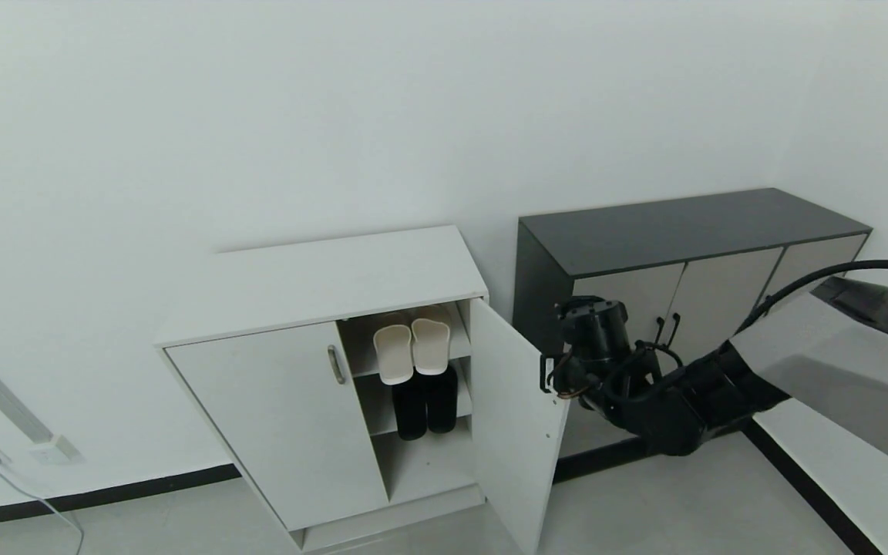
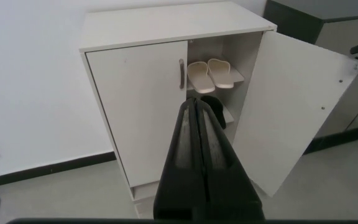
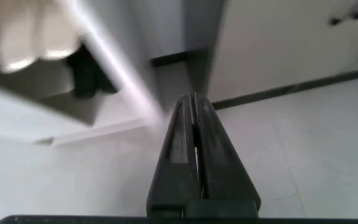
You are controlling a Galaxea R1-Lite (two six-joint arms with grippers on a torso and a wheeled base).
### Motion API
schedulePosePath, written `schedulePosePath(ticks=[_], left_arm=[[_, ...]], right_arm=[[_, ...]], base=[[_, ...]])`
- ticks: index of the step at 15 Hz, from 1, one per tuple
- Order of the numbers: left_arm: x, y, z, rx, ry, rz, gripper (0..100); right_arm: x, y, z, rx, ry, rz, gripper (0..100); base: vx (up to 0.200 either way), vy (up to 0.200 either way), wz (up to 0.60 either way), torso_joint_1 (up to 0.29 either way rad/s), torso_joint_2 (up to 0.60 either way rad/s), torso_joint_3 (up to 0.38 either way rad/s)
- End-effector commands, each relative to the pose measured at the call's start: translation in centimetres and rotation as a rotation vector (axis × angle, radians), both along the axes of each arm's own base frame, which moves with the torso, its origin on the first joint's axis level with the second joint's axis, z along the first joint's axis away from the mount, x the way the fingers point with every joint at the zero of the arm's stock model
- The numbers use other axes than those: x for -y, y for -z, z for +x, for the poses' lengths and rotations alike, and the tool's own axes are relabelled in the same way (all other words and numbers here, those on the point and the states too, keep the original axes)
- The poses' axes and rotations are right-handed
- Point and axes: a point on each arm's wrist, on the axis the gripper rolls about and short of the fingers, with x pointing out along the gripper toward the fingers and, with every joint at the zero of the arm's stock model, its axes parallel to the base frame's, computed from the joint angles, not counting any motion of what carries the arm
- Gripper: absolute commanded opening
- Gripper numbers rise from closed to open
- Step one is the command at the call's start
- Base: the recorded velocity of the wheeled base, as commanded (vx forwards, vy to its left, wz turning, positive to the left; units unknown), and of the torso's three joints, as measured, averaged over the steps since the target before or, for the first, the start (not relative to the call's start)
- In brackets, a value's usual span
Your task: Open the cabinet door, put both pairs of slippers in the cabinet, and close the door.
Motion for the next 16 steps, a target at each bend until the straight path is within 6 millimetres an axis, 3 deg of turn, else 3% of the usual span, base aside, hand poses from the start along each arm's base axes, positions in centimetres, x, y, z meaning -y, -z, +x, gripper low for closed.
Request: schedulePosePath(ticks=[1,2,4,7,10,16], left_arm=[[0.0,0.0,0.0,-0.001,-0.001,0.0,0],[0.0,0.0,0.0,-0.001,-0.001,-0.002,0],[0.0,0.0,0.0,-0.002,-0.001,0.0,0],[0.0,0.0,0.0,-0.002,-0.001,0.0,0],[0.0,0.0,0.0,-0.001,-0.001,0.0,0],[0.0,0.0,0.0,-0.002,-0.001,0.0,0]], right_arm=[[-1.5,-2.6,-3.5,0.034,-0.079,0.027,0],[-2.0,-3.2,-4.5,0.042,-0.104,0.033,0],[-1.7,-2.7,-4.1,0.031,-0.09,0.022,0],[-0.9,-0.1,-1.9,-0.009,-0.043,-0.01,0],[-1.3,2.0,-1.4,-0.045,-0.045,-0.036,0],[-4.4,3.6,-3.7,-0.086,-0.125,-0.021,0]], base=[[0.0,0.0,0.0,0.0,0.0,0.0],[0.0,0.0,0.0,0.0,0.0,0.0],[0.0,0.0,0.0,0.0,0.0,0.0],[0.0,0.0,0.0,0.0,0.0,0.0],[0.0,0.0,0.0,0.0,0.0,0.0],[0.0,0.0,0.0,0.0,0.0,0.0]])
